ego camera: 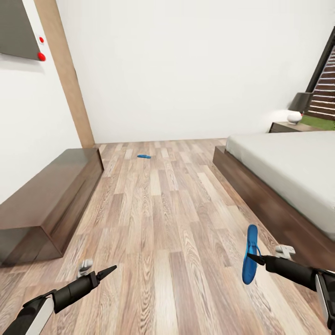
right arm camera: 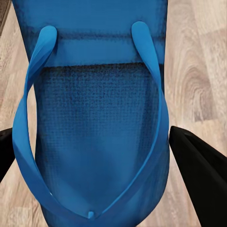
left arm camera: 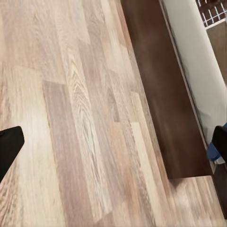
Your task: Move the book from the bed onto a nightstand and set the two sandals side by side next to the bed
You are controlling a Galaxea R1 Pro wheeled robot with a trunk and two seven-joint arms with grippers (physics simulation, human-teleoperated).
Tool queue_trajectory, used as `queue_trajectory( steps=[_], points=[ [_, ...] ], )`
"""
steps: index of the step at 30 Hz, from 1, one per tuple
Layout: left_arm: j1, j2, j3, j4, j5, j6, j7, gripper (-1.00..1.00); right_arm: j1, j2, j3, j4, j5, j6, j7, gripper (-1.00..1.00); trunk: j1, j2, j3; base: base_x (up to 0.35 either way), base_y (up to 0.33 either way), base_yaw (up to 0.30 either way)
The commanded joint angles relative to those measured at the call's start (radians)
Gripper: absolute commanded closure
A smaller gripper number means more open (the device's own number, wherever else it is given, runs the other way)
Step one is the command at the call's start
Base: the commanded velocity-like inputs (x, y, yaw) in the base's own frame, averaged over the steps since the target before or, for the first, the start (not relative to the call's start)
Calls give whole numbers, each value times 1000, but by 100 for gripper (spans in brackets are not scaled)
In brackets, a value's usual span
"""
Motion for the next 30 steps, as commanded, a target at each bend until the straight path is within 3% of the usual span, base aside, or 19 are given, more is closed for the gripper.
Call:
queue_trajectory(
  steps=[1, 30],
  points=[
    [0, 0, 0, 0, 6, 8, -1, -100, -1, 0, -2, -1, 8, 5, 7, 100, -1, 0, 3, 0, 0, 0],
    [0, -1, -1, 1, 6, 8, -1, -100, -1, 0, -2, -1, 8, 5, 7, 100, -14, 7, 115, 0, 0, 0]
  ],
)
